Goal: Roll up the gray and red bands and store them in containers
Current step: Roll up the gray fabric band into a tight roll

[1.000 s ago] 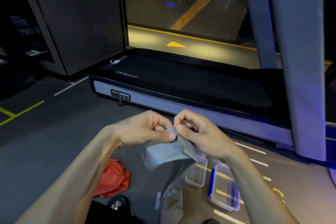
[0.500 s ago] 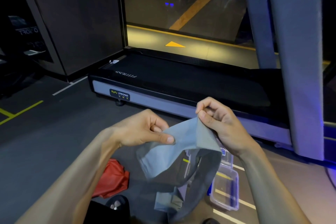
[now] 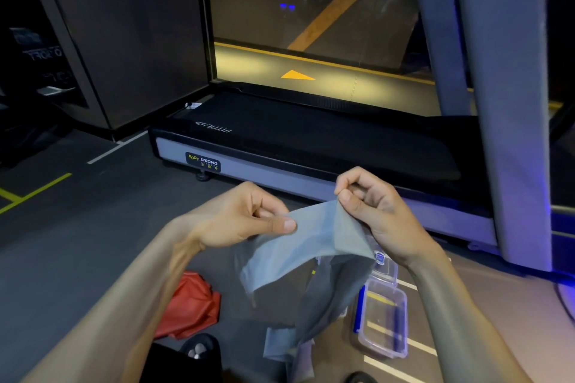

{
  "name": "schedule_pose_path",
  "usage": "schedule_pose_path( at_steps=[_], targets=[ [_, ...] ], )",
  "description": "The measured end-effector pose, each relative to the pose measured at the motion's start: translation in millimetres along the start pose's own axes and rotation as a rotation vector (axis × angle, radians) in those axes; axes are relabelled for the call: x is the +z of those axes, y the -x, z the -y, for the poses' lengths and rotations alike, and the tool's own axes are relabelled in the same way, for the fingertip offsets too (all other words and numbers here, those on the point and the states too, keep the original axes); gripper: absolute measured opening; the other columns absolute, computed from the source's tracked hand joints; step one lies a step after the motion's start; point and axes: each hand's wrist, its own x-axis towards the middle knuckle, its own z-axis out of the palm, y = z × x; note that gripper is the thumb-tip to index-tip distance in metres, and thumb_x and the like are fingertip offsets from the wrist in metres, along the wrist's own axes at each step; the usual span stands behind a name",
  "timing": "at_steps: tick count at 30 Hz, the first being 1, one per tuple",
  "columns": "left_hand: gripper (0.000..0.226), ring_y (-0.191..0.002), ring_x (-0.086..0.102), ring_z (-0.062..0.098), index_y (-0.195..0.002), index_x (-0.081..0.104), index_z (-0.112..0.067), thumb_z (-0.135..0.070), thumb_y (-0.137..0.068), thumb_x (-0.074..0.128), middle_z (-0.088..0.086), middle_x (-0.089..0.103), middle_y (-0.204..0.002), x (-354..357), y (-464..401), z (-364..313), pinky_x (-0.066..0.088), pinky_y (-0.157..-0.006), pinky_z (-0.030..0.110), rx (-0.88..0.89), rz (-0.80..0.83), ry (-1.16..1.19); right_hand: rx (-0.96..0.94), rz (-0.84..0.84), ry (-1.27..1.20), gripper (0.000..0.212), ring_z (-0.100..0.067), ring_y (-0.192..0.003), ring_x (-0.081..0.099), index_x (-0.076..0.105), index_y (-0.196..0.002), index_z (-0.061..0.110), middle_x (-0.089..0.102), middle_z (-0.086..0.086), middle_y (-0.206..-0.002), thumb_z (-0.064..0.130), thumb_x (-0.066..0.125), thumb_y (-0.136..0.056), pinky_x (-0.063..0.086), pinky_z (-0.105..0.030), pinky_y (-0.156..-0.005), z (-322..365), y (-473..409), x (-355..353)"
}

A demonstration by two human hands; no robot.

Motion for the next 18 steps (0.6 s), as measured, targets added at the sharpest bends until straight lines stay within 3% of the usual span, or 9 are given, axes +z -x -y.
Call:
schedule_pose_path(
  at_steps=[3,6,7,9,11,12,15,18],
  targets=[
    [0.028,-0.056,0.042,0.001,-0.071,0.075,-0.02,-0.011,-0.096,0.064,-0.01,0.056,-0.058,-2.4,-0.8,-1.8,0.034,-0.058,0.014,0.041,-0.009,0.151,-0.023,0.02,-0.045,0.008,-0.016,-0.081,0.053,0.059,-0.096,0.02,0.059,-0.007,-0.089,0.027,0.059,-0.099,0.044,-0.029,-0.074,-5.0,-1.5,7.9],
    [0.014,-0.071,0.057,0.005,-0.082,0.077,-0.013,-0.011,-0.093,0.069,0.0,0.068,-0.073,0.0,-3.2,-1.8,0.043,-0.069,0.016,0.072,0.01,0.197,-0.032,0.085,-0.225,0.013,-0.034,-0.117,0.062,0.051,-0.101,0.01,0.064,-0.014,-0.128,0.023,0.054,-0.1,0.047,-0.05,-0.104,-10.5,-3.3,23.2],
    [0.012,-0.077,0.061,0.002,-0.084,0.076,-0.008,-0.009,-0.093,0.068,0.0,0.07,-0.074,1.3,-4.2,-1.9,0.045,-0.073,0.015,0.068,0.026,0.181,-0.026,0.119,-0.281,0.011,-0.04,-0.124,0.06,0.048,-0.101,0.008,0.061,-0.017,-0.137,0.019,0.05,-0.102,0.044,-0.055,-0.107,-10.7,-3.9,30.2],
    [0.017,-0.089,0.062,-0.006,-0.082,0.072,0.003,-0.007,-0.094,0.066,0.012,0.065,-0.069,3.9,-5.5,-3.0,0.045,-0.083,0.012,0.072,0.055,0.096,-0.023,0.18,-0.291,0.006,-0.043,-0.13,0.056,0.046,-0.102,0.007,0.057,-0.017,-0.143,0.012,0.044,-0.105,0.047,-0.052,-0.106,-9.7,-5.6,43.1],
    [0.029,-0.092,0.057,-0.002,-0.073,0.065,0.01,-0.008,-0.095,0.068,0.025,0.054,-0.065,5.0,-5.7,-3.9,0.043,-0.087,0.015,0.101,0.058,0.015,-0.033,0.191,-0.162,0.006,-0.031,-0.13,0.058,0.049,-0.102,0.008,0.063,-0.011,-0.138,0.01,0.046,-0.107,0.051,-0.037,-0.102,-8.8,-6.9,51.0],
    [0.031,-0.086,0.056,0.0,-0.068,0.063,0.008,-0.005,-0.095,0.068,0.024,0.05,-0.062,4.8,-5.8,-2.7,0.044,-0.085,0.015,0.107,0.056,-0.009,-0.036,0.189,-0.082,0.005,-0.024,-0.126,0.06,0.052,-0.102,0.009,0.066,-0.006,-0.13,0.01,0.048,-0.106,0.051,-0.031,-0.099,-8.3,-7.4,52.3],
    [0.03,-0.053,0.032,0.002,-0.07,0.06,0.011,-0.002,-0.097,0.065,0.008,0.032,-0.059,2.8,-3.7,0.6,0.032,-0.054,0.012,0.017,0.035,0.003,-0.046,0.2,0.142,0.006,-0.017,-0.092,0.058,0.056,-0.102,0.013,0.06,-0.001,-0.096,0.017,0.053,-0.105,0.045,-0.029,-0.083,-7.5,-8.4,48.8],
    [0.039,-0.051,0.021,0.008,-0.08,0.055,0.021,-0.012,-0.097,0.067,0.007,0.029,-0.058,3.0,-2.0,1.4,0.02,-0.049,0.017,-0.021,0.03,-0.041,-0.052,0.232,0.314,0.007,-0.011,-0.075,0.045,0.056,-0.101,0.013,0.051,-0.013,-0.081,0.016,0.053,-0.107,0.038,-0.026,-0.07,-3.0,-8.4,42.8]
  ],
)
